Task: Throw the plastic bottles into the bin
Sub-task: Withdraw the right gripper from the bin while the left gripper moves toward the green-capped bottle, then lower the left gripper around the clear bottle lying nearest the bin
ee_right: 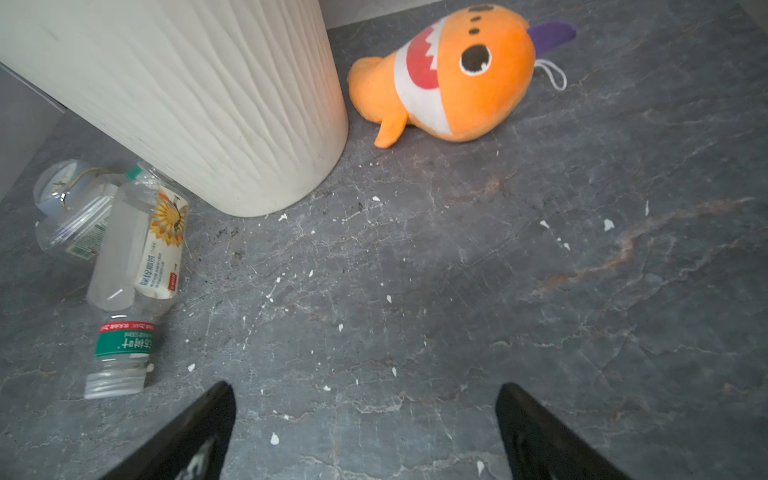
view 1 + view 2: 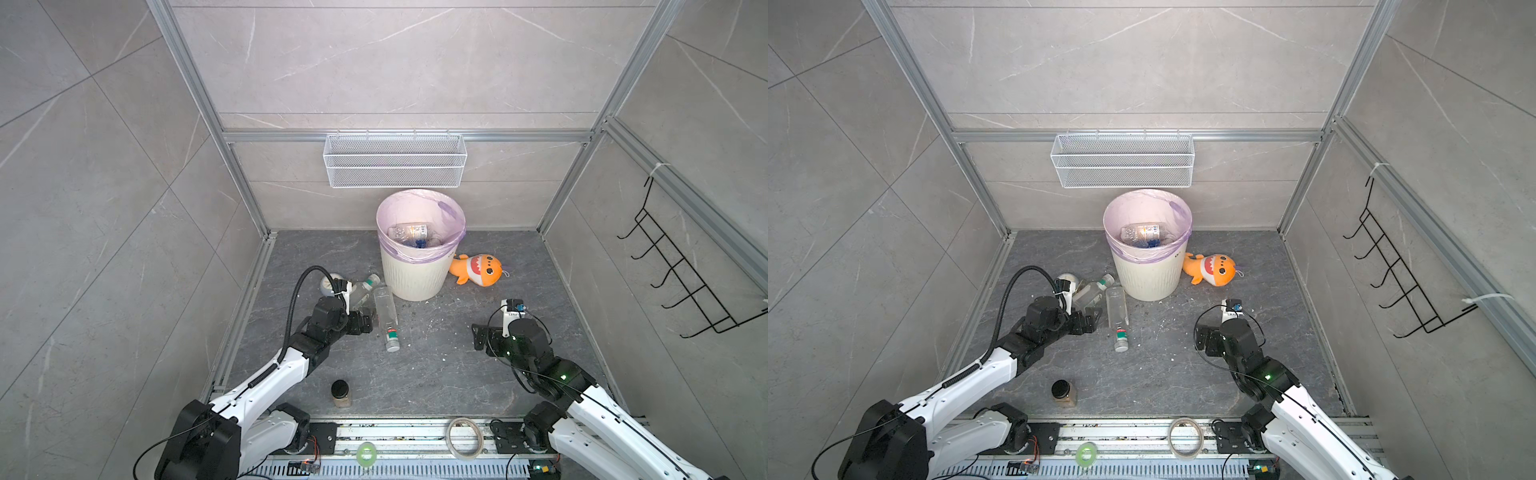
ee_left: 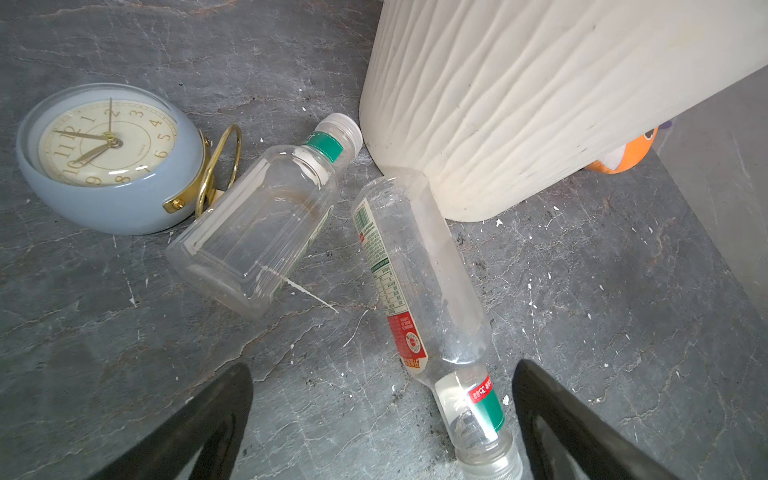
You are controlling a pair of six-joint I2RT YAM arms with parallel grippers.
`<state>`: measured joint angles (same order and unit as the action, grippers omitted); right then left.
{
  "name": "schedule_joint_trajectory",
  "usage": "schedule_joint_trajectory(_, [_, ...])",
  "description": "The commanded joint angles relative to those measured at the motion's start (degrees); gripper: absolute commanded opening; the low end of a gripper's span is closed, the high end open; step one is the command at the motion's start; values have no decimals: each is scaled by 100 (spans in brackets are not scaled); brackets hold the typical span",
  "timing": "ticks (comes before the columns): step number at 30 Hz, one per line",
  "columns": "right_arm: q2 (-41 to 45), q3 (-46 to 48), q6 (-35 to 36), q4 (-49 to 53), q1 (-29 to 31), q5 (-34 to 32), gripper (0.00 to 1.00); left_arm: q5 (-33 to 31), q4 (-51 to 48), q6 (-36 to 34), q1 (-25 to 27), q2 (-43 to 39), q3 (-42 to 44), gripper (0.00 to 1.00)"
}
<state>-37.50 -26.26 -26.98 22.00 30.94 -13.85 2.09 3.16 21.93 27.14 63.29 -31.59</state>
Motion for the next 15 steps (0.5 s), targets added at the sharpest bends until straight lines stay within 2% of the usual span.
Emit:
schedule_joint_trajectory(1, [159,186,-132,-143,0,39,100,125,-7,92,53,192,-326,100])
schedule_joint_trajectory(15, [304,383,-152,-380,3,110,100,-19,10,127,493,1191,-1010,100])
